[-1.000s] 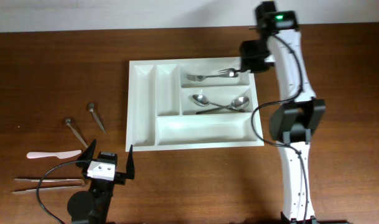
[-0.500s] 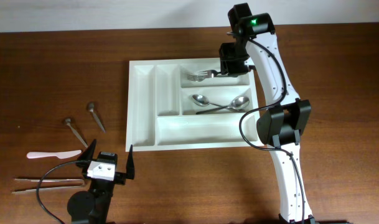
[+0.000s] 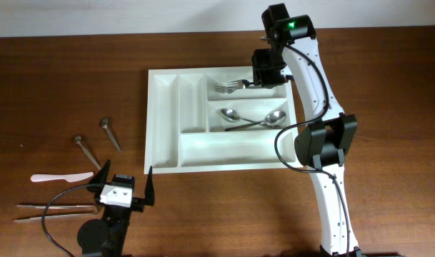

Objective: Pack container
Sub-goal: 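Lower the fork into the upper right compartment and open the gripper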

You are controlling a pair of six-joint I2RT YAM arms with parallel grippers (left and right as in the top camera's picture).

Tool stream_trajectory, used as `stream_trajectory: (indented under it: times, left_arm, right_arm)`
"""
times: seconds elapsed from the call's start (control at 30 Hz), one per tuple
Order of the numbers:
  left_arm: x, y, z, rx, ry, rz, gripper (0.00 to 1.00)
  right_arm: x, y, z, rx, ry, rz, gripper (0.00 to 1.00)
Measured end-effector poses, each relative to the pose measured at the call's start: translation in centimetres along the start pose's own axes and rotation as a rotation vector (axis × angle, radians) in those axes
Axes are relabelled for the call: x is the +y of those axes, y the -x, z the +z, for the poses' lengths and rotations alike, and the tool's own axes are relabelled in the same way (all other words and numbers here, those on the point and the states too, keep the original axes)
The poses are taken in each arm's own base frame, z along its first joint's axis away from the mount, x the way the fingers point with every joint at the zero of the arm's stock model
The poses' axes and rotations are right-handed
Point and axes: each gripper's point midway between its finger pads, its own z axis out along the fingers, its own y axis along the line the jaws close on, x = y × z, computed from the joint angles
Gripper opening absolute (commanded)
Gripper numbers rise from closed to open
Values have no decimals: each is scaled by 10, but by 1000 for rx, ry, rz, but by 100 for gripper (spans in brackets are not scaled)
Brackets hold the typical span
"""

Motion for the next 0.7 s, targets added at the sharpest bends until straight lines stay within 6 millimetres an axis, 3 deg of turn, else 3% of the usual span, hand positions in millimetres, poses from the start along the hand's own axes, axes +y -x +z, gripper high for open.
stream_trajectory:
  times: [0.37, 0.7]
  left_arm:
    - [0, 0, 0, 0, 0, 0, 99]
    - [0, 0, 0, 0, 0, 0, 99]
  right_arm:
    - [0, -21, 4, 10, 1, -17, 14]
    - [0, -19, 4, 8, 3, -15, 22]
